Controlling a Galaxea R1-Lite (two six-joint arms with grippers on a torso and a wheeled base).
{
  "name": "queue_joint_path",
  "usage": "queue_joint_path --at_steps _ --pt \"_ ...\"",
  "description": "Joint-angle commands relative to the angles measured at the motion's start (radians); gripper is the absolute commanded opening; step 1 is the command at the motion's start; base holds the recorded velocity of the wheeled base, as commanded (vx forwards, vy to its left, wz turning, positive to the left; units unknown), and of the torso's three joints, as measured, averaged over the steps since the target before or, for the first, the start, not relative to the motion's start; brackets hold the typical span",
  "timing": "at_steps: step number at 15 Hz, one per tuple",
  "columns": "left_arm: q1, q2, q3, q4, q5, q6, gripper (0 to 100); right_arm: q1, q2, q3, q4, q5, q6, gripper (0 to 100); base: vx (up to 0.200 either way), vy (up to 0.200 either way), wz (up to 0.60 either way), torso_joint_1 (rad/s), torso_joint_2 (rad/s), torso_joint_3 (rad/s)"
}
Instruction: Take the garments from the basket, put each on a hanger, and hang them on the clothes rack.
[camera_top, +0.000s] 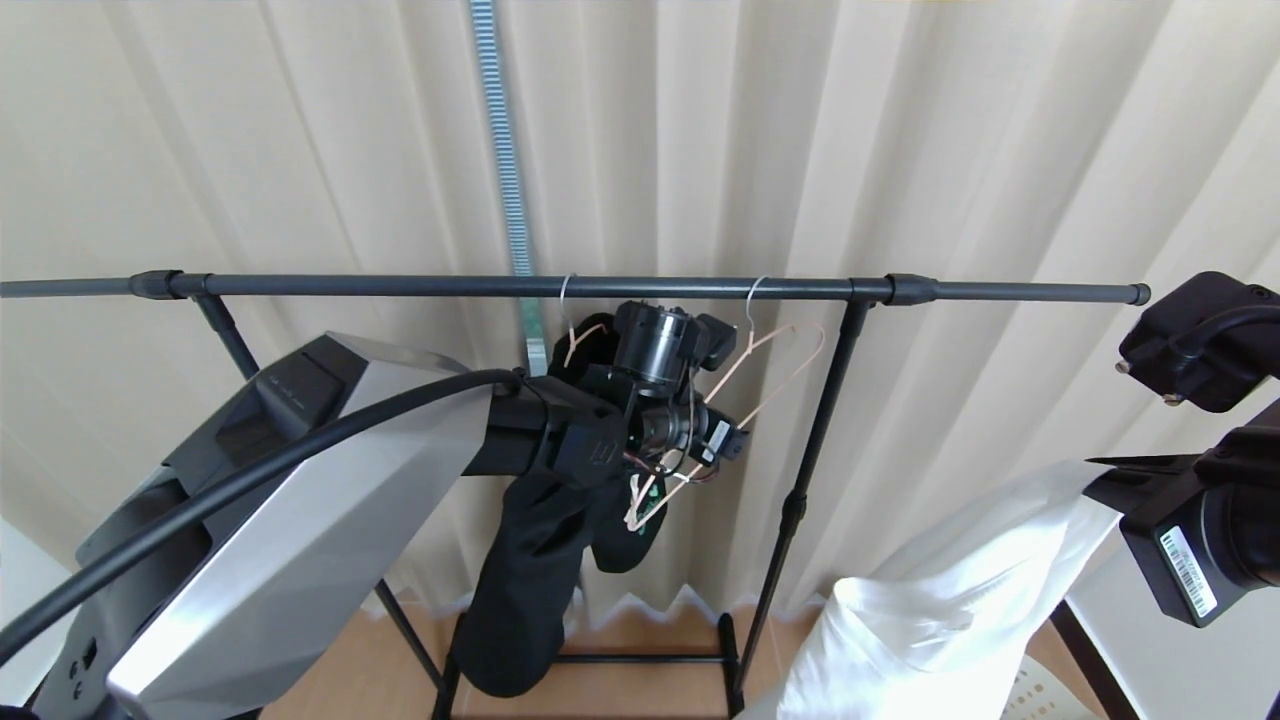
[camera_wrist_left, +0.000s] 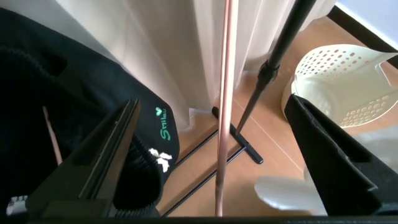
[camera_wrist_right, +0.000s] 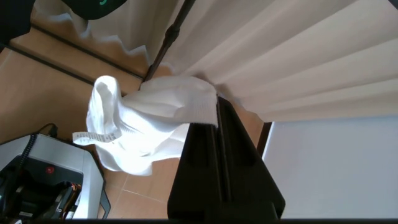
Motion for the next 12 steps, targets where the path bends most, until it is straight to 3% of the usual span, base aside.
queue_joint_path --at_steps 1,6,7,12 --pt "0.0 0.028 -0.026 0.002 0.0 -0.001 100 0.0 0.001 0.0 0.0 0.0 0.0 0 0.0 0.0 0.0 0.0 0.0 0.0" --pt "0.0 0.034 -0.03 0.005 0.0 0.001 100 0.0 0.003 0.0 0.0 0.0 0.0 0 0.0 0.0 0.0 0.0 0.0 0.0" --pt "0.0 0.034 -0.03 0.005 0.0 0.001 0 0.0 0.001 0.0 0.0 0.0 0.0 0 0.0 0.0 0.0 0.0 0.0 0.0" --pt "-0.002 0.028 -0.026 0.008 0.002 0.006 0 0.0 -0.002 0.0 0.0 0.0 -0.002 0 0.0 0.0 0.0 0.0 0.0 0.0"
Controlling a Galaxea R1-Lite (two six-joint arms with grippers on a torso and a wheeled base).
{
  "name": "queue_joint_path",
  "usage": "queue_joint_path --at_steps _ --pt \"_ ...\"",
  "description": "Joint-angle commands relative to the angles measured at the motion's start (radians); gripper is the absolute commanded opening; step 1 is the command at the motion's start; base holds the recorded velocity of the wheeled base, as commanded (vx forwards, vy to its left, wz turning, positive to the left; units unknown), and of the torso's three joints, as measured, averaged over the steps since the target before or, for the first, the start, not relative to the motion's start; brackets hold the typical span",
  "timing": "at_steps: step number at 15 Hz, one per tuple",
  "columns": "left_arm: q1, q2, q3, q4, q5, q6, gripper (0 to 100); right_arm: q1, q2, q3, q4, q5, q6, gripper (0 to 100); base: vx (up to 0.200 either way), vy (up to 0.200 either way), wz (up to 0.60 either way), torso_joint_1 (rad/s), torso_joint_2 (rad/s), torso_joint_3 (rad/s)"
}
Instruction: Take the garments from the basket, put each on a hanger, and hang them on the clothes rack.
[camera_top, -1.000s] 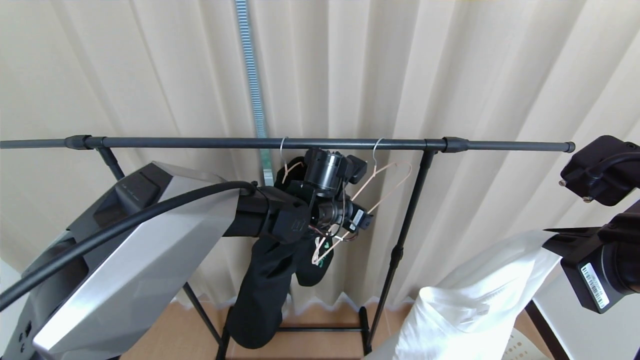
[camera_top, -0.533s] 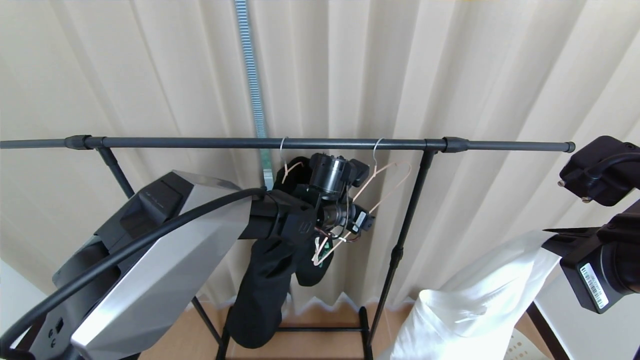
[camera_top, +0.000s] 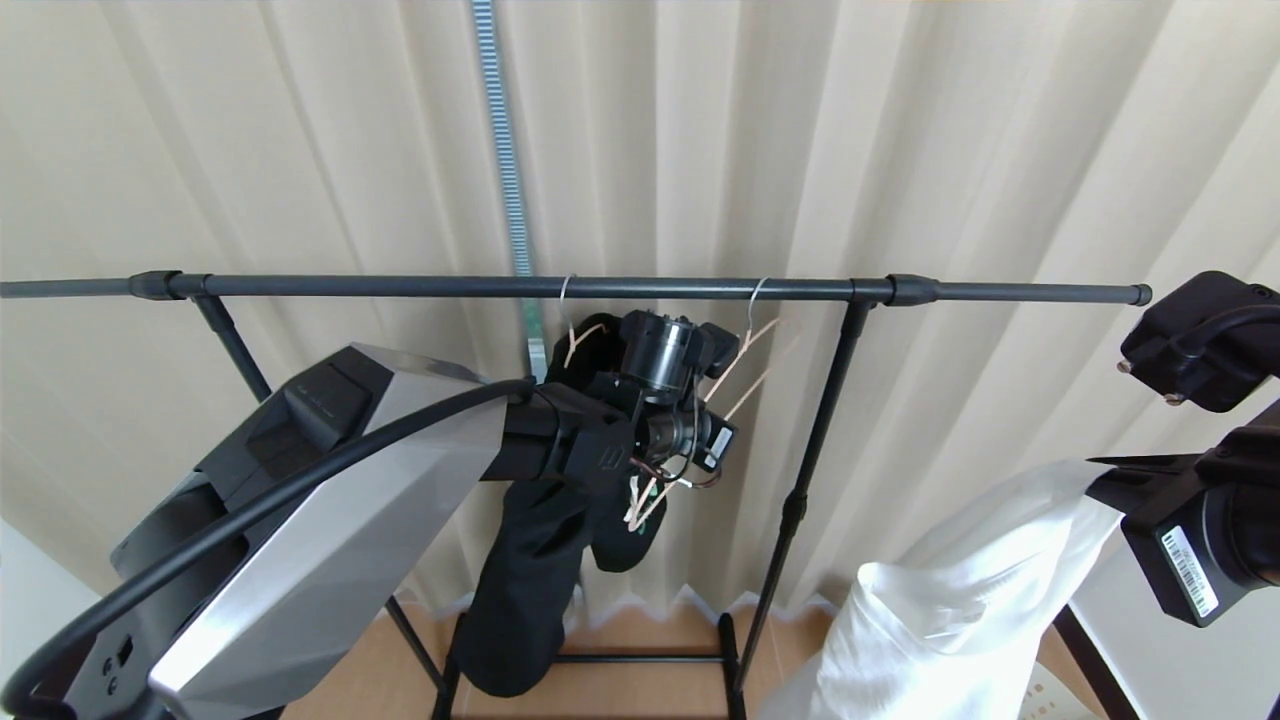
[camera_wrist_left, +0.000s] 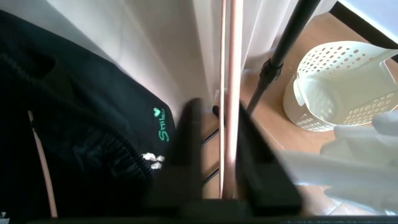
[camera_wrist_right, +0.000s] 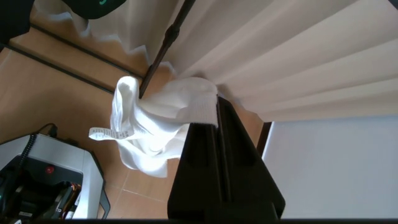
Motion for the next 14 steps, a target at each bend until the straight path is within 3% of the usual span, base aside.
queue_joint_path --at_steps 1,9,14 --pt "0.0 -0.006 0.0 -0.001 0.0 0.001 0 0.0 0.0 0.0 0.0 0.0 0.001 0 0.0 0.0 0.0 0.0 0.0 0.0" --pt "-0.003 -0.046 0.008 -0.006 0.011 -0.002 0 0.0 0.0 0.0 0.0 0.0 0.0 0 0.0 0.0 0.0 0.0 0.0 0.0" --pt "-0.014 -0.12 0.083 -0.009 0.016 -0.005 0 0.0 -0.004 0.0 0.0 0.0 0.0 0 0.0 0.0 0.0 0.0 0.0 0.0"
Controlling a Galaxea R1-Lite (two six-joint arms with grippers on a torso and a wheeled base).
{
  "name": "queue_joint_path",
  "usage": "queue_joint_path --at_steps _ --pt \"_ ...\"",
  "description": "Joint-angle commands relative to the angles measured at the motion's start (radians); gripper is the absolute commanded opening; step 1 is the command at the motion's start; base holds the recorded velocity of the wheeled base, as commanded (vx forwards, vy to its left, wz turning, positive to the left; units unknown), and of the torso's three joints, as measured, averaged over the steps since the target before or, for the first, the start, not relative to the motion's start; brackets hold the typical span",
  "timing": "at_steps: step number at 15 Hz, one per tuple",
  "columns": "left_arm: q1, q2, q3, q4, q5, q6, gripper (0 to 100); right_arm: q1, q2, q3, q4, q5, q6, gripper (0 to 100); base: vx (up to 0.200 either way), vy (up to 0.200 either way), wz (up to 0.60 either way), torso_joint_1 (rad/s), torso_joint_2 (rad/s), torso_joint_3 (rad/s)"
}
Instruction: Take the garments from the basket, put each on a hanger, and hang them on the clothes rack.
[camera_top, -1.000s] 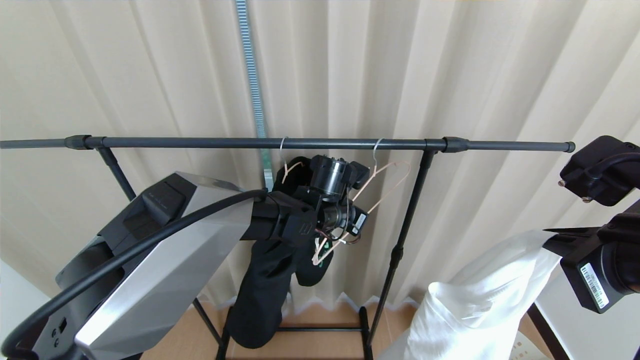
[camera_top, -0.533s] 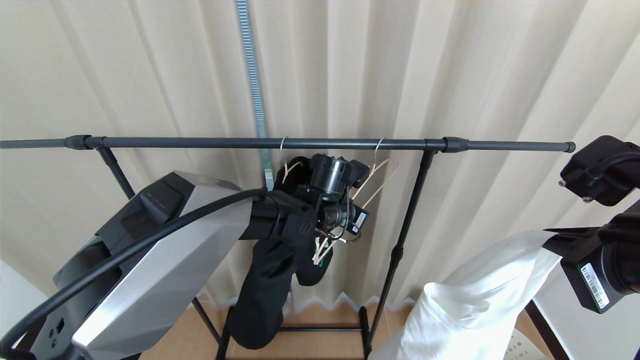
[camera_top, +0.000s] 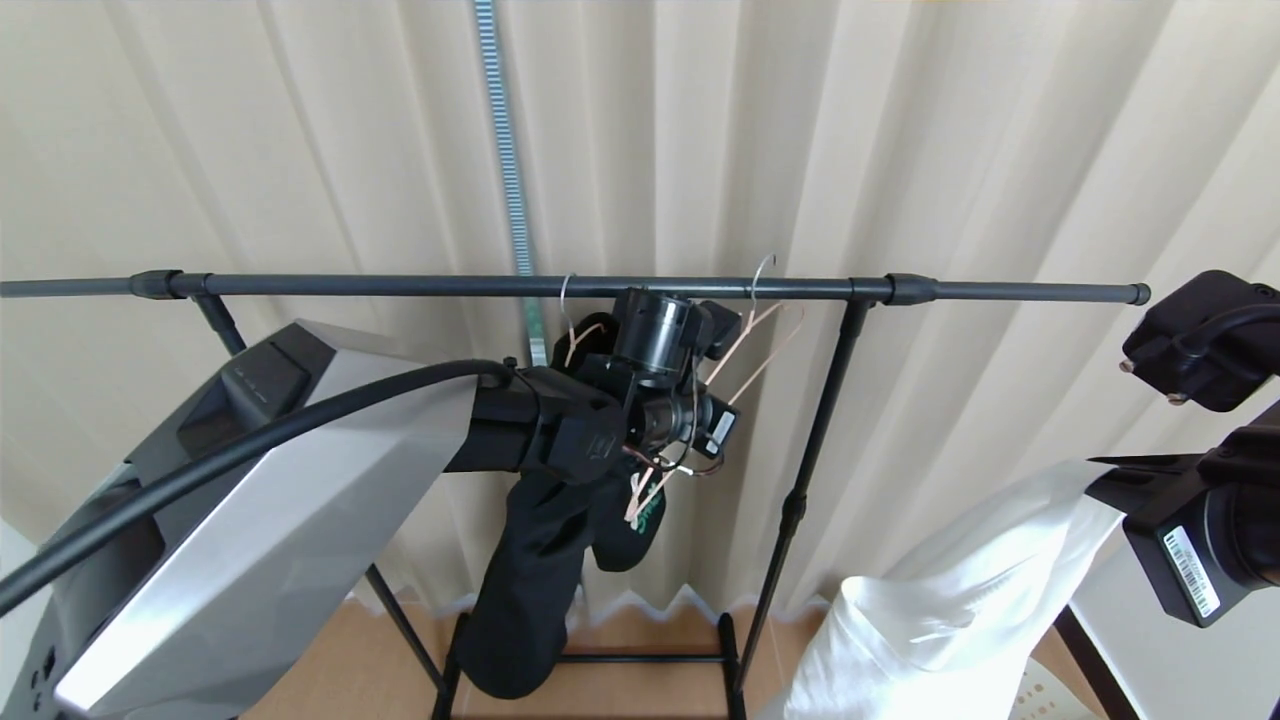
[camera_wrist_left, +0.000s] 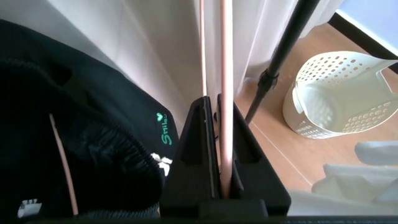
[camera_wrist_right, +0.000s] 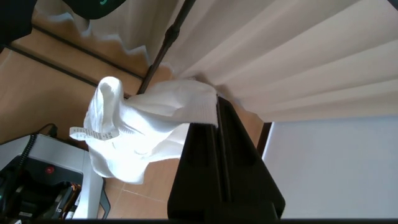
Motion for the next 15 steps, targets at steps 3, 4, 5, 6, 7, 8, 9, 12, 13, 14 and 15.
queue_joint_path --at_steps 3,4,5,6,7,8,9,12,13,14,15 --pt "-0.009 -0.095 0.099 -0.019 0.0 -0.002 0 0.0 -0.001 0.0 0.0 0.0 0.001 0 0.0 0.0 0.0 0.0 0.0 0.0" --pt "-0.016 -0.127 0.154 -0.053 0.0 0.0 0 0.0 -0.001 0.0 0.0 0.0 0.001 0 0.0 0.0 0.0 0.0 0.0 0.0" --pt "-0.022 -0.159 0.209 -0.084 0.0 0.0 0 0.0 -0.001 0.0 0.0 0.0 0.001 0 0.0 0.0 0.0 0.0 0.0 0.0" --pt "-0.027 -0.193 0.264 -0.114 0.0 0.006 0 0.0 0.0 0.0 0.0 0.0 0.001 0 0.0 0.0 0.0 0.0 0.0 0.0" --pt "-0.029 -0.23 0.326 -0.144 -0.001 0.008 0 0.0 0.003 0.0 -0.001 0.0 0.001 0 0.0 0.0 0.0 0.0 0.0 0.0" --pt "-0.03 -0.267 0.385 -0.167 -0.004 0.009 0 0.0 0.005 0.002 -0.014 0.0 0.001 0 0.0 0.0 0.0 0.0 0.0 0.0" --pt "-0.033 -0.303 0.445 -0.194 -0.004 0.009 0 0.0 0.008 0.011 -0.038 -0.002 -0.001 0 0.0 0.0 0.0 0.0 0.0 0.0" --pt "-0.036 -0.394 0.599 -0.28 -0.004 0.009 0 0.0 0.01 0.022 -0.063 -0.002 -0.002 0 0.0 0.0 0.0 0.0 0.0 0.0" --pt "-0.036 -0.415 0.632 -0.292 -0.004 0.009 0 0.0 0.01 0.022 -0.064 -0.002 -0.002 0 0.0 0.0 0.0 0.0 0.0 0.0" --pt "-0.036 -0.464 0.711 -0.323 -0.006 0.009 0 0.0 0.013 0.022 -0.064 -0.002 -0.002 0 0.0 0.0 0.0 0.0 0.0 0.0" --pt "-0.036 -0.503 0.772 -0.351 -0.007 0.009 0 0.0 0.014 0.022 -0.066 -0.002 -0.001 0 0.0 0.0 0.0 0.0 0.0 0.0"
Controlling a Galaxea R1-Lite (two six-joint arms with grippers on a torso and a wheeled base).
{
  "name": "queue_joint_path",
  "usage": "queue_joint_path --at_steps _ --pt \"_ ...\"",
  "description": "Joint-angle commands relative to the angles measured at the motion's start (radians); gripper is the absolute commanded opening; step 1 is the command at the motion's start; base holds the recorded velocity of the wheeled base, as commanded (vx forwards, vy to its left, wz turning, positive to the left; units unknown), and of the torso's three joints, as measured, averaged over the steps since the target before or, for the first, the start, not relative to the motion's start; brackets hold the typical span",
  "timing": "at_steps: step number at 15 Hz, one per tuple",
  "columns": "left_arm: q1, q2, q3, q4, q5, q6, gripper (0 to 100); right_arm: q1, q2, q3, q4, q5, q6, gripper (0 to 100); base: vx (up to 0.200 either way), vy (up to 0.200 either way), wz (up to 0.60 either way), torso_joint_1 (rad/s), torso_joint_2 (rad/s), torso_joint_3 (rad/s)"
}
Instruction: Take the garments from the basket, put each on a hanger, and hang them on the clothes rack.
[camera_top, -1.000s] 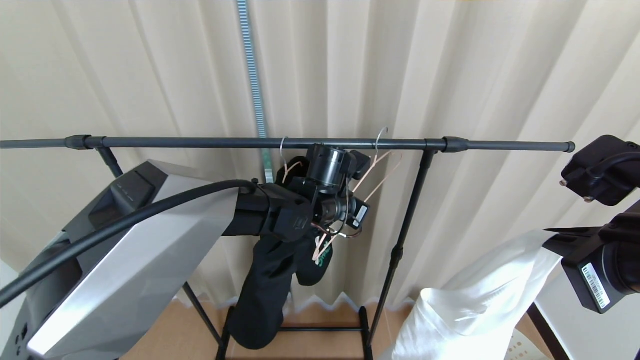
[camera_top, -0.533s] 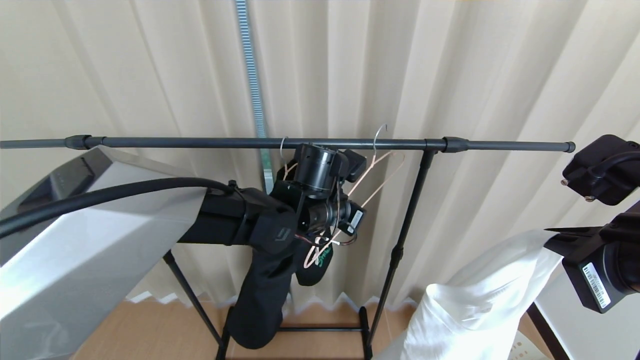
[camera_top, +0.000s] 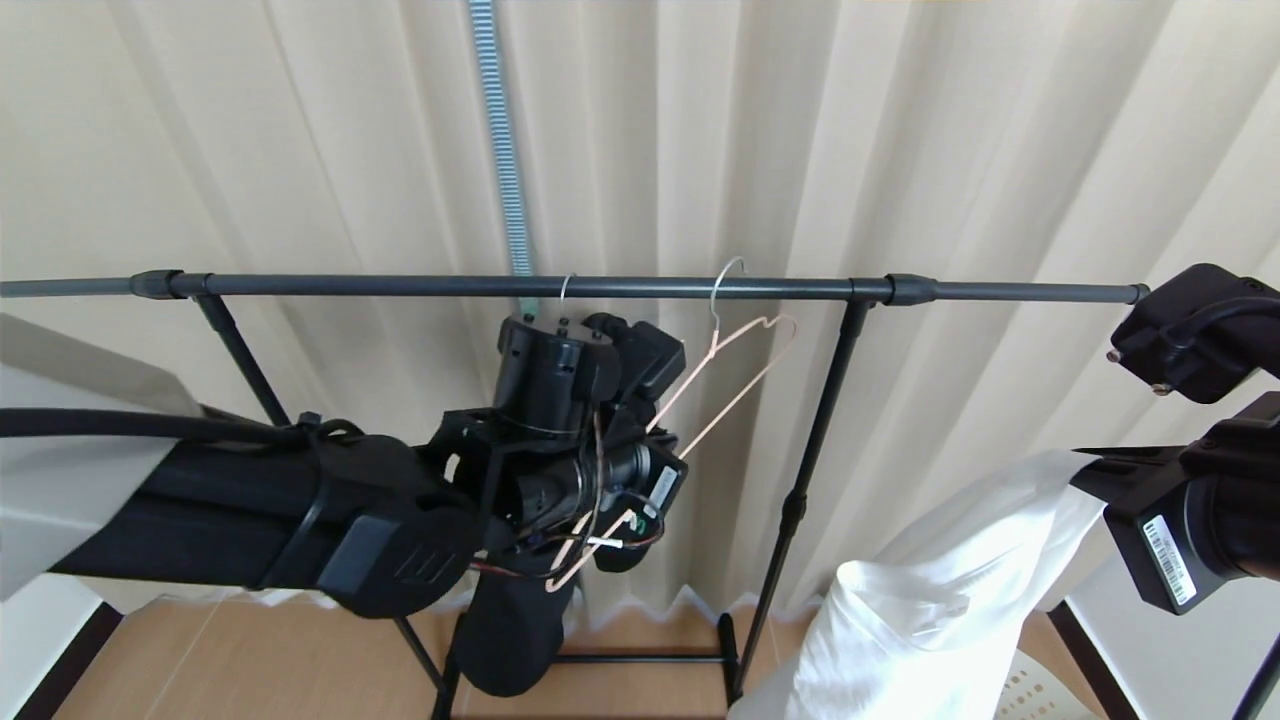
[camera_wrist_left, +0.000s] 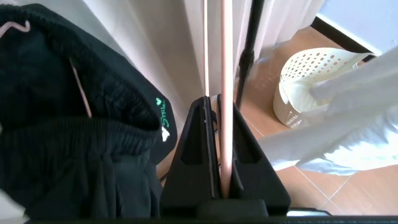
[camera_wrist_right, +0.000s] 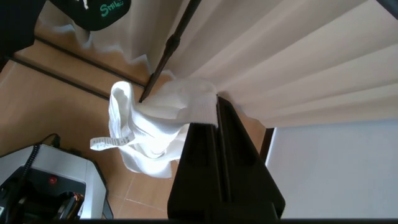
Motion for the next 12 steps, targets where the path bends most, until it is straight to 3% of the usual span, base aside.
queue_joint_path --at_steps 1,2,7,10,12 --pt "0.0 -0.109 0.111 -0.037 -0.001 0.0 0 0.0 0.005 0.001 0.0 -0.001 0.0 0 0.0 0.0 0.0 0.0 0.0 0.0" --pt "0.0 -0.178 0.222 -0.095 -0.003 0.0 0 0.0 0.008 0.001 0.0 0.001 0.002 0 0.0 0.0 0.0 0.0 0.0 0.0" --pt "0.003 -0.307 0.533 -0.296 -0.02 0.0 0 -0.003 0.048 0.016 -0.07 -0.001 0.005 0 0.0 0.0 0.0 0.0 0.0 0.0" --pt "0.006 -0.313 0.772 -0.595 -0.047 0.072 0 -0.013 0.044 0.019 -0.087 -0.002 -0.001 0 0.0 0.0 0.0 0.0 0.0 0.0" --pt "0.006 -0.314 0.838 -0.718 -0.073 0.108 0 -0.024 0.061 -0.029 -0.086 -0.058 -0.024 0 0.0 0.0 0.0 0.0 0.0 0.0"
